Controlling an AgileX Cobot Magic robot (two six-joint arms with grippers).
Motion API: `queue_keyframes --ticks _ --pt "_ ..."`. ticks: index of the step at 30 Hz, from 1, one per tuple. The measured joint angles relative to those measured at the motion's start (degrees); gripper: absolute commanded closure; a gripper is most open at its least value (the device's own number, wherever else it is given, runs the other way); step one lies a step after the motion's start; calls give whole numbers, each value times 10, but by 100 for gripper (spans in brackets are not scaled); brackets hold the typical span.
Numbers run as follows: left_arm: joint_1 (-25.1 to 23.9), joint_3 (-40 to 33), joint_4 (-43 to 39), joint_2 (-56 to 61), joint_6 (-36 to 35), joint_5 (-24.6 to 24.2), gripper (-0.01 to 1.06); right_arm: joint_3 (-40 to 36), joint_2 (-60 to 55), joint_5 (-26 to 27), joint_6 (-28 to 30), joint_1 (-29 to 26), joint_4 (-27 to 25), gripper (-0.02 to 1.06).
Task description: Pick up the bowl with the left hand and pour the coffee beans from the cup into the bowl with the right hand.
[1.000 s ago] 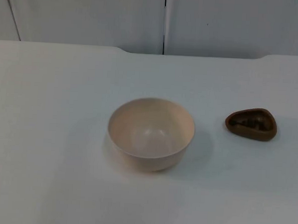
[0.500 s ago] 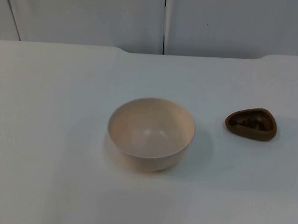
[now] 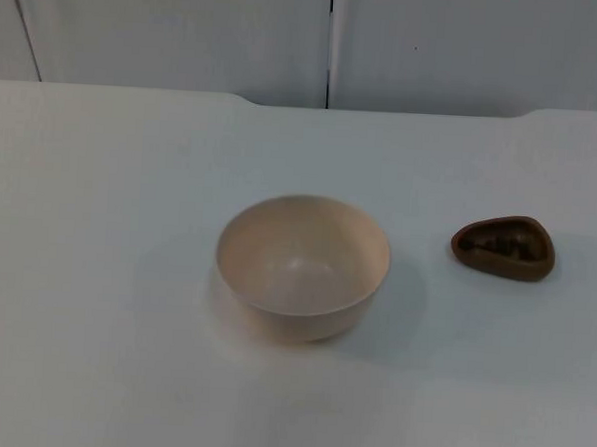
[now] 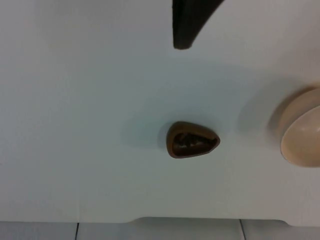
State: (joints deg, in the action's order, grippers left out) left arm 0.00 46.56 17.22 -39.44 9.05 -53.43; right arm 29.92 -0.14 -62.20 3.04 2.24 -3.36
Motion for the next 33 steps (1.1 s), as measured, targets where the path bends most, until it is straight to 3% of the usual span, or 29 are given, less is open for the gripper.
queue_keyframes --ticks 10,27,33 --pt "0 46 42 -114 45 20 0 0 0 0 0 0 0 -1" --pt "0 49 144 -257 141 36 0 0 0 0 0 0 0 -1" --pt "36 49 146 -309 147 58 0 0 0 0 0 0 0 -1"
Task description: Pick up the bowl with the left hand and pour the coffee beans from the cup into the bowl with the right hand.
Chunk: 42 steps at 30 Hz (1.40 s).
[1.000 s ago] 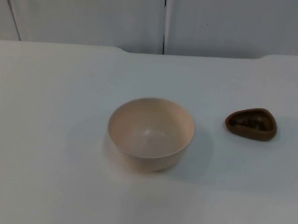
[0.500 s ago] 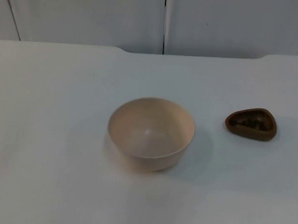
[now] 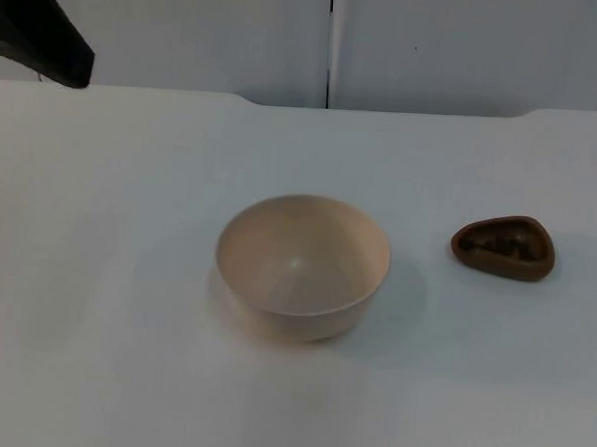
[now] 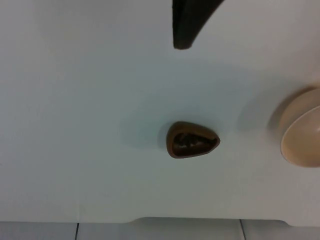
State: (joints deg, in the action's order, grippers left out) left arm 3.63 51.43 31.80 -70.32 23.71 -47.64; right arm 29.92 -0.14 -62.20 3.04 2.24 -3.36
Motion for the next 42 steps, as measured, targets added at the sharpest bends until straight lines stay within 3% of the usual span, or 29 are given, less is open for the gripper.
queue_keyframes --ticks 10,19,42 --pt "70 51 -3 -99 -10 16 0 0 0 0 0 0 0 -1" --pt "110 124 -95 -180 -131 24 2 0 0 0 0 0 0 -1" --pt "115 131 -111 -322 -247 47 3 0 0 0 0 0 0 -1"
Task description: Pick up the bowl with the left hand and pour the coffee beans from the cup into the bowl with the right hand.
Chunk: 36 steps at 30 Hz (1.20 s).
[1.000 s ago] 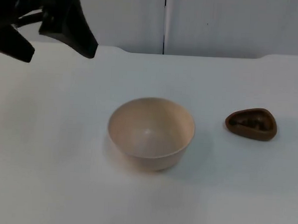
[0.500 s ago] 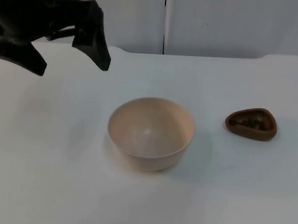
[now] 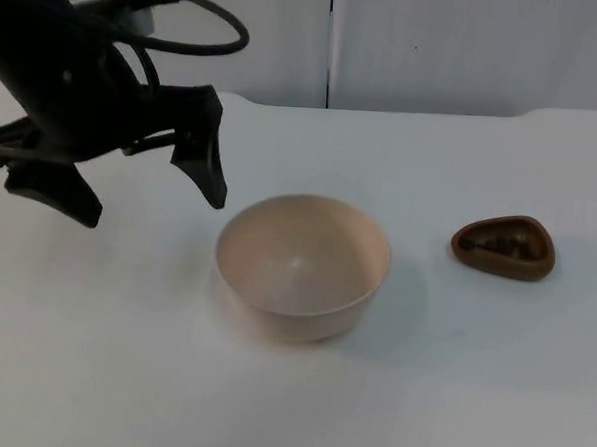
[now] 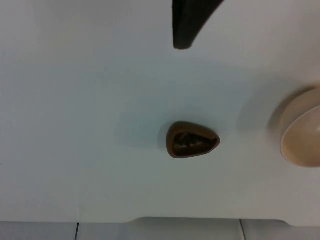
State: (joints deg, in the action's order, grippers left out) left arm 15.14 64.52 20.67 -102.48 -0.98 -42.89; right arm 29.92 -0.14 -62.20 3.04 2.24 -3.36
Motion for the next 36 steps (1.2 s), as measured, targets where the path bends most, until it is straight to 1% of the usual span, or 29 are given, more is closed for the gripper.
queue_keyframes --ticks 5,7,10,11,14,16,22,27,30,36 --pt "13 3 -2 -17 -23 17 3 0 0 0 0 0 0 -1" --pt "25 10 -8 -25 -35 24 3 0 0 0 0 0 0 -1" --pt "39 23 -55 -39 -87 33 3 0 0 0 0 0 0 -1" --pt "39 23 -55 -39 -87 33 3 0 0 0 0 0 0 -1" --pt "44 27 -105 -55 -133 34 3 0 0 0 0 0 0 -1" --pt "45 27 -110 -64 -147 41 3 0 0 0 0 0 0 -1" --pt "50 27 -106 -68 -153 57 3 0 0 0 0 0 0 -1" --pt "71 30 -102 -83 -154 80 3 0 0 0 0 0 0 -1" --pt "74 30 -102 -95 -154 81 3 0 0 0 0 0 0 -1" --pt "74 30 -104 -113 -140 91 7 0 0 0 0 0 0 -1"
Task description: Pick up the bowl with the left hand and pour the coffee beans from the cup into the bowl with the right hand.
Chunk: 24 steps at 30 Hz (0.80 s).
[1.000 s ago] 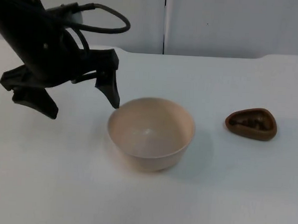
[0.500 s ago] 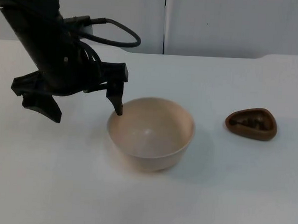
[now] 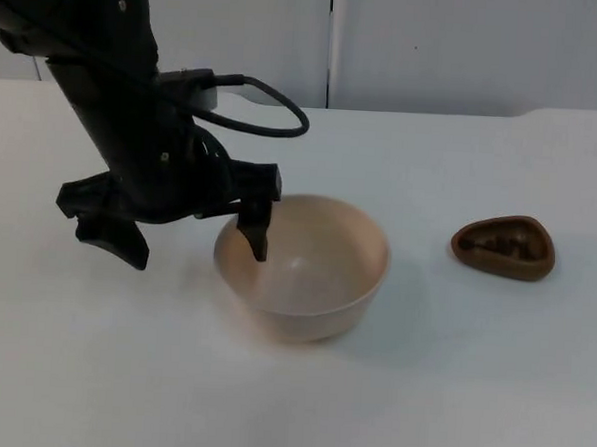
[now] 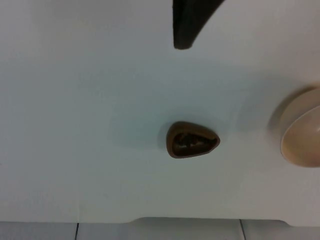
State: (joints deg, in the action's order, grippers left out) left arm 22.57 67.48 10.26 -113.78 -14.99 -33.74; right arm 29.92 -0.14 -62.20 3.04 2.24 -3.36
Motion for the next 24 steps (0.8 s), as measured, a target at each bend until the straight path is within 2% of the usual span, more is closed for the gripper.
queue_keyframes --ticks 8,16,19,24 --pt "0 0 7 -1 37 20 13 0 0 0 0 0 0 -1" --pt "0 0 68 -1 93 31 13 0 0 0 0 0 0 -1" --pt "-4 8 111 -9 133 24 13 0 0 0 0 0 0 -1" --pt "-21 16 127 -24 146 13 13 0 0 0 0 0 0 -1"
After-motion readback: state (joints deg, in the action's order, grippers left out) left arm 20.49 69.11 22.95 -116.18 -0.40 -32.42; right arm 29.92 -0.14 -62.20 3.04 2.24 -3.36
